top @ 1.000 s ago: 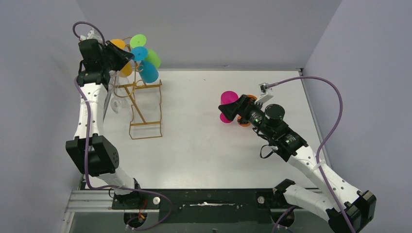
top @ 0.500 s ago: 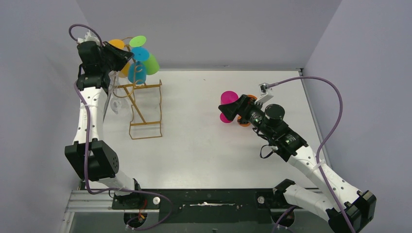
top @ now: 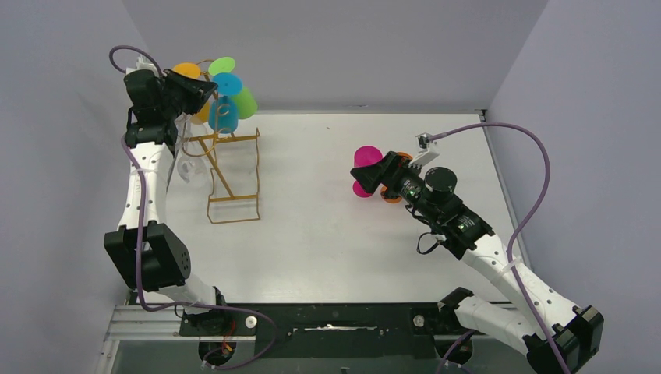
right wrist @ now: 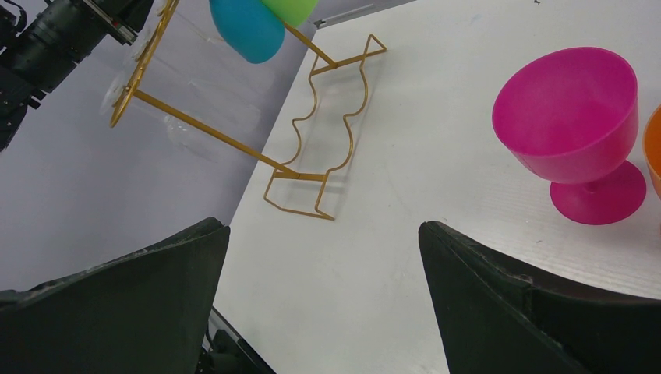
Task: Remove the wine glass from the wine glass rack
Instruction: Pick up the wine glass from the wine rack.
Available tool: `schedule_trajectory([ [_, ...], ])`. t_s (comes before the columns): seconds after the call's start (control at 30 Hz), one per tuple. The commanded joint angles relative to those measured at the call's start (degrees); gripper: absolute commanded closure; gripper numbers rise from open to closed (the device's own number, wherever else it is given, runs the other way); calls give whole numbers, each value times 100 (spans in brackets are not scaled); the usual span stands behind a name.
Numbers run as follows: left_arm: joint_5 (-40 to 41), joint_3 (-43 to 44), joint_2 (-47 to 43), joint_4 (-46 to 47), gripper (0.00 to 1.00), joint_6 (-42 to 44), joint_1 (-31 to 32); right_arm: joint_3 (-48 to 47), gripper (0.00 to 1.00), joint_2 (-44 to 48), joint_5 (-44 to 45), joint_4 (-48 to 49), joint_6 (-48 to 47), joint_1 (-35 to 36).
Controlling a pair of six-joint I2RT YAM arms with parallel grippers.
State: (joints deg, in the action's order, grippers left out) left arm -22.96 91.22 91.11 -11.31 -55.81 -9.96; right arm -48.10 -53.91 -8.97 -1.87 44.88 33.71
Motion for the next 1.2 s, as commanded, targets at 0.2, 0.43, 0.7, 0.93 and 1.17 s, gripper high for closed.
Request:
schedule_trajectory([
  [0.2, -283, -49, -344, 619, 100, -309, -15, -52, 2, 12, 131, 196, 102, -25],
  [0.43, -308, -126, -357, 671, 100, -323, -15, -68, 2, 16, 158, 178, 126, -32],
  [0.7, -415, 245, -73, 654, 100, -215, -11, 6, 2, 129, 302, 79, 159, -29],
  [0.93, -411, 332, 13, 677, 100, -135, -21, 38, 2, 155, 377, 81, 161, -29],
  [1.17, -677, 546, 209, 522, 100, 8, -15, 28, 2, 149, 425, 6, 170, -39],
])
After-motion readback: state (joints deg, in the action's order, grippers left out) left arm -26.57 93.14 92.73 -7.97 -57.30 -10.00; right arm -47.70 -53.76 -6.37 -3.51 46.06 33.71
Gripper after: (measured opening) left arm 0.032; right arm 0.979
